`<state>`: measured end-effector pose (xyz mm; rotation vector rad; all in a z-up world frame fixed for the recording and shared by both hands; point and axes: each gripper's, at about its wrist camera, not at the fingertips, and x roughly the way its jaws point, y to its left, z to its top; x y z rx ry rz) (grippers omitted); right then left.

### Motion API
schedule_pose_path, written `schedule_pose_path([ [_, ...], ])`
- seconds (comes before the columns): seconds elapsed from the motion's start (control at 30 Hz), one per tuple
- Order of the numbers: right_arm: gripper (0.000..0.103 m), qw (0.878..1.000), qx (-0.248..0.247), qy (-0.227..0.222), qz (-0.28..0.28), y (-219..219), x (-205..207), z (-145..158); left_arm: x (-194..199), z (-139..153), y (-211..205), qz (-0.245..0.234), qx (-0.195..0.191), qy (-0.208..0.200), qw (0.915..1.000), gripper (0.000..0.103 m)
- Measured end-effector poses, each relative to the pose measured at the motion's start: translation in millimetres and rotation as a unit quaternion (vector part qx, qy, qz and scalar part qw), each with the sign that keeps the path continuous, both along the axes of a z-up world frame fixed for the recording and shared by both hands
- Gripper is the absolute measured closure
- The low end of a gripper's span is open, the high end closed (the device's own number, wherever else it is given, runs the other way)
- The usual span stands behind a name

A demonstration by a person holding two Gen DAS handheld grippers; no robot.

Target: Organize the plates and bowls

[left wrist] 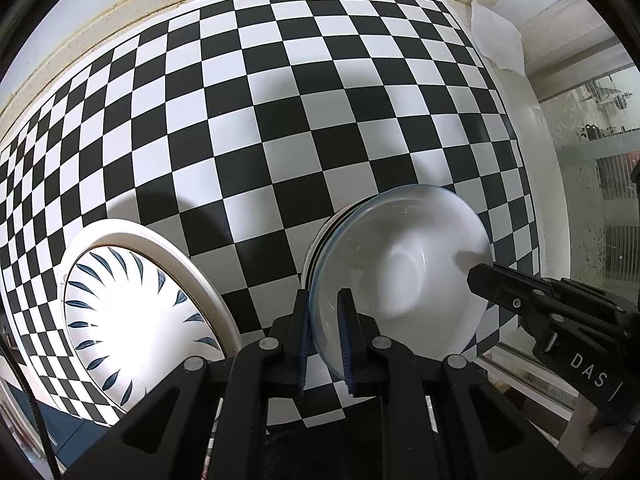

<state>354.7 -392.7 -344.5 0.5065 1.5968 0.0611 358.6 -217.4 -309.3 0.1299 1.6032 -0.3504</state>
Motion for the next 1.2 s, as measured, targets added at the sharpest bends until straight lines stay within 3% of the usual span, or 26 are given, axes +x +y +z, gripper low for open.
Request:
schedule_pose_path([
  [0.47,0.092,1.0,-0.002,0.001,-0.005,1.1,-2.4,1.4,-1.6,7.4,1.6,0.002,0.002,-0.006,1.0,0.091],
  [0.6,0.092,1.0,-0.012,-0.011,0.001,1.8,-7.3,13.6,-7.9,28.9,6.8,0.001,-0.002,-0.031,0.9995,0.091],
  [0.9,0.09,0.995,-0.061,-0.073,0.04,22.0,-36.5,85.4,-44.1,100.2,25.8,0.004,-0.013,-0.117,0.993,0.088],
  [0.93,0.086,0.994,-0.067,-0.078,0.045,24.7,-40.2,93.0,-48.1,106.2,28.1,0.004,-0.014,-0.125,0.9921,0.085],
  [1.0,0.049,0.991,-0.084,-0.09,0.055,31.4,-50.6,111.4,-57.1,118.1,33.3,0.005,-0.019,-0.138,0.9902,0.082],
  [1.07,0.03,0.989,-0.088,-0.107,0.056,34.8,-60.7,128.1,-64.3,128.1,37.6,0.006,-0.025,-0.147,0.9888,0.082],
  [1.2,0.025,0.987,-0.095,-0.124,0.046,35.2,-80.5,154.5,-79.4,145.8,45.1,0.005,-0.028,-0.161,0.9865,0.082],
])
